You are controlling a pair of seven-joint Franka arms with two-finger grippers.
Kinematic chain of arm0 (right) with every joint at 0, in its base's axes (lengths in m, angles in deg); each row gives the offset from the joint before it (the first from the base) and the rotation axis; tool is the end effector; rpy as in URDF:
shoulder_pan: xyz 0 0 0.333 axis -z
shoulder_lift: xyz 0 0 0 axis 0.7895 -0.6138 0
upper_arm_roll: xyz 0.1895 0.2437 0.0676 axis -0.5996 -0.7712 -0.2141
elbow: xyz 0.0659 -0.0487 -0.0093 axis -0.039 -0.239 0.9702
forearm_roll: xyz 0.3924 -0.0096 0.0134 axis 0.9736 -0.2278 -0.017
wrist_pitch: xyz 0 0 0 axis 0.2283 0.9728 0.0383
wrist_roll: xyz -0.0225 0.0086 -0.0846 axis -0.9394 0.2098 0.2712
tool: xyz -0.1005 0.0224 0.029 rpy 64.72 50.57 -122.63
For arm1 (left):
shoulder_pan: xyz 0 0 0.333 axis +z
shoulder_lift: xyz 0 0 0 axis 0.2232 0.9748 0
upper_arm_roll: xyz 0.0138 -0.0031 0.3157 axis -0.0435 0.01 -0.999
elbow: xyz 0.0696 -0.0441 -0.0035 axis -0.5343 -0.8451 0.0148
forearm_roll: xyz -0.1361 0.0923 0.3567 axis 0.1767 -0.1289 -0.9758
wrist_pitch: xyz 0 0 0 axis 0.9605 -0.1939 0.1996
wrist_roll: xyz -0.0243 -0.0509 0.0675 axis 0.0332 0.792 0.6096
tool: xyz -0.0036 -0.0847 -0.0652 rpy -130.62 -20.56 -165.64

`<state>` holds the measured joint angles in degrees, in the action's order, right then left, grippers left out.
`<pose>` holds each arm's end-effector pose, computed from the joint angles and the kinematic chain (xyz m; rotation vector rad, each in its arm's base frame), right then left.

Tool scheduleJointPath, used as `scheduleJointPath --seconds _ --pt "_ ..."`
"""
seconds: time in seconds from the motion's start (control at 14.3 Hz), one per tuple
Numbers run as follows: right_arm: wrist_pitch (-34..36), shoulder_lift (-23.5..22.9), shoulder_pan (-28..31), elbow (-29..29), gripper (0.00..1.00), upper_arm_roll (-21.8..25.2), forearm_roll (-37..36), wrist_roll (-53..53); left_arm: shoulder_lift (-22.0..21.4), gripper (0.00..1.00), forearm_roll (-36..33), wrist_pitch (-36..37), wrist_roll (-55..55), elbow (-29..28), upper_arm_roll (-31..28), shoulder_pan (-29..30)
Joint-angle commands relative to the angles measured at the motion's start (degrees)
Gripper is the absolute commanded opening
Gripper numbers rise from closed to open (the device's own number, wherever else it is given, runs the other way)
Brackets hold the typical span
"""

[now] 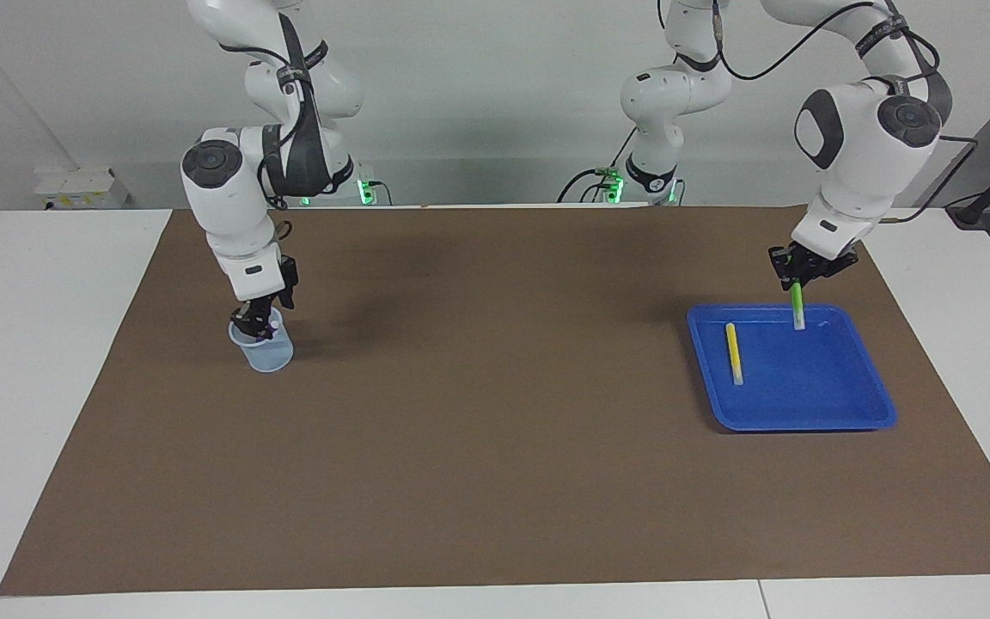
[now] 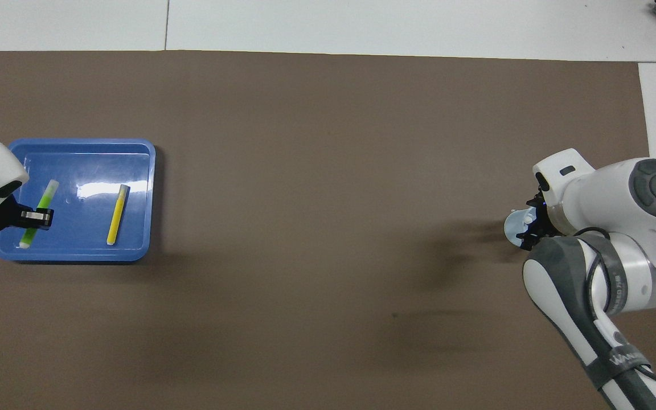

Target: Right arm passes pens to left for tray arrangement

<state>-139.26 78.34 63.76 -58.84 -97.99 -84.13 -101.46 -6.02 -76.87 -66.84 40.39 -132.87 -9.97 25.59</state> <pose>0.5304 0.0242 0.3952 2.5254 1.7329 -0.0631 0.5318 0.0369 0.4612 -3.0122 0.2199 0.0543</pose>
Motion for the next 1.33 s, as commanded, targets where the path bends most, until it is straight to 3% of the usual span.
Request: scheduleJointPath --seconds 0.0,0.77,1.05,1.26 --pt "-1.19 0.53 0.68 -1.48 0.64 -0.47 -1.04 -0.91 1.96 0.00 -2.09 -4.98 -1.11 -1.42 0.57 1.81" --pt "-1.46 0.62 1.64 -2.19 0.58 -0.47 -1.39 -2.31 11.01 0.00 -3.58 -19.57 -0.93 -4.85 0.57 4.80" --pt "-3.03 0.53 3.05 -2.28 0.47 -0.47 -1.47 -3.46 14.53 0.00 -3.50 -23.45 -0.58 -5.02 0.57 5.24" --pt "-2.87 0.53 2.88 -2.28 0.46 -0.65 -1.39 -2.50 16.55 0.00 -3.58 -26.34 -0.49 -5.02 0.49 5.24"
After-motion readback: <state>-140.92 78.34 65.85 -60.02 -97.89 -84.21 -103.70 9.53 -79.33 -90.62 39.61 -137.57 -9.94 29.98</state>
